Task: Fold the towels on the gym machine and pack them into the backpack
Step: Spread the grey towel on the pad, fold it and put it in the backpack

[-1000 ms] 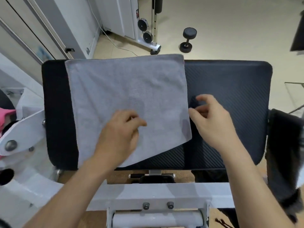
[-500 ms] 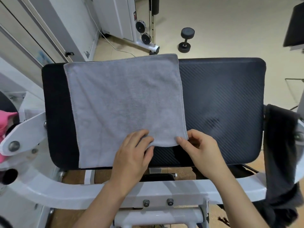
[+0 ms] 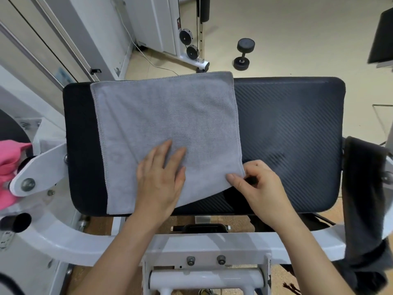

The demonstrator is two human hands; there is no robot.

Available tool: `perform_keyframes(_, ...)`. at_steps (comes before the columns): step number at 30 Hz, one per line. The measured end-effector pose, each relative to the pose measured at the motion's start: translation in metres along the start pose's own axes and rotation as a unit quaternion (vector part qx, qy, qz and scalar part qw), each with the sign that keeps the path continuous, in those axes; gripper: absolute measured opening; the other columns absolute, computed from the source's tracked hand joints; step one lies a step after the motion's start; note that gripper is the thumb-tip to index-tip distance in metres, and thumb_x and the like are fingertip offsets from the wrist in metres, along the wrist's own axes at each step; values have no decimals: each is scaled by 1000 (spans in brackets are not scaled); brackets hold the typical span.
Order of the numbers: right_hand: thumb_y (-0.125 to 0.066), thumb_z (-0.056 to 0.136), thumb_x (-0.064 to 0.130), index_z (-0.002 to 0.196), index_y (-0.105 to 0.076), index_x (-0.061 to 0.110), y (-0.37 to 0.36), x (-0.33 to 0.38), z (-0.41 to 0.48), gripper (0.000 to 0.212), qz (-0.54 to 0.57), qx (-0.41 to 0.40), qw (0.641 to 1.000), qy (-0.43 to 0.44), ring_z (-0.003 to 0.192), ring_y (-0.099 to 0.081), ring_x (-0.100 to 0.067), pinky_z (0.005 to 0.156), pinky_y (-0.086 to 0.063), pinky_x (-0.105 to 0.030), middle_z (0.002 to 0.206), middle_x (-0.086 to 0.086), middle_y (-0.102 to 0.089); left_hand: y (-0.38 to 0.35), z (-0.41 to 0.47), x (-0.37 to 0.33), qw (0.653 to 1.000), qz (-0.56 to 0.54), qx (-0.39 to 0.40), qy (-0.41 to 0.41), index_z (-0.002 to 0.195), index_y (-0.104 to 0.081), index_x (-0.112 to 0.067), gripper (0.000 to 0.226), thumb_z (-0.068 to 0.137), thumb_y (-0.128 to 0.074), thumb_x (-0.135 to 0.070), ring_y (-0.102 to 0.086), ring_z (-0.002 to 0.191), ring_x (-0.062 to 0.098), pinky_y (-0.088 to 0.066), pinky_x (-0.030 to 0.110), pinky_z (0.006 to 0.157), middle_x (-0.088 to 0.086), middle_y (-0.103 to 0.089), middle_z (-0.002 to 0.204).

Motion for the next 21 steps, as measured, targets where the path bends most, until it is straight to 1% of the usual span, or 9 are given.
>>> perform_keyframes(2,-66,89,36,76,-64,11,-2,-6,-3,28,30,-3,998,-61,71,-58,-8,74,-54,-36,81,4,-62,0,1,3,999,44,16,7,135,-52,-25,42,95,-44,-36,-35,131,27,-31,49,101,10,-43,146)
perform_keyframes(3,-65,89,39,73,-59,5,-2,-9,-5,38,36,-13,996,-78,63,-54,-11,68,-53,-45,70,3,-58,0,0,3,998,55,22,7,136,-52,-26,43,95,-44,-38,-33,132,26,-28,48,101,9,-42,147)
perform_keyframes(4,-64,89,42,69,-53,2,-2,-10,-6,45,23,-27,996,-81,57,-48,-12,59,-50,-46,62,1,-52,0,0,3,998,62,26,5,137,-51,-26,44,95,-43,-39,-32,133,25,-26,47,102,9,-41,148)
perform_keyframes(6,-65,87,44,64,-46,6,-2,-11,-9,48,-41,-54,995,-67,51,-39,-11,52,-39,-35,54,1,-44,0,-1,2,997,69,30,2,138,-50,-26,45,95,-44,-39,-30,134,24,-25,48,102,8,-40,149)
perform_keyframes(9,-65,85,47,61,-52,13,-2,-12,-12,44,-81,-61,994,-48,48,-40,-10,51,-38,-34,51,2,-47,2,-4,1,996,80,32,3,138,-49,-26,46,94,-47,-39,-31,134,26,-25,49,103,9,-38,149)
perform_keyframes(12,-66,84,49,64,-65,12,-4,-17,-11,42,-40,-2,996,-80,48,-42,-9,52,-38,-32,55,-7,-55,8,-13,2,998,63,1,11,129,-55,-24,38,92,-56,-32,-41,121,29,-32,49,97,11,-46,137)
perform_keyframes(14,-68,84,46,72,-72,21,-4,-22,-11,28,-19,59,992,-107,50,-50,-3,53,-41,-22,56,4,-62,16,-24,7,999,20,-40,24,120,-62,-18,32,88,-66,-19,-45,103,25,-42,43,83,10,-52,118)
perform_keyframes(17,-69,87,38,93,-74,33,-4,-30,-13,9,-49,127,983,-124,62,-61,3,61,-47,-20,69,19,-69,27,-48,29,988,-49,-80,123,113,-65,-14,30,83,-71,-13,-42,96,16,-37,28,79,6,-50,107)
perform_keyframes(21,-62,92,36,78,-70,22,-3,-30,-14,22,-87,133,975,-158,47,-59,-13,56,-51,-34,60,1,-66,29,-85,71,942,-103,-77,310,122,-58,-16,38,85,-70,-19,-47,105,20,-40,30,87,3,-47,115)
Point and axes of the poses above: each hand's wrist, its own z-axis towards the middle knuckle, its own y-axis out of the back of the hand, x = y × z, the point moved 4 cm from there along z, towards the middle knuckle
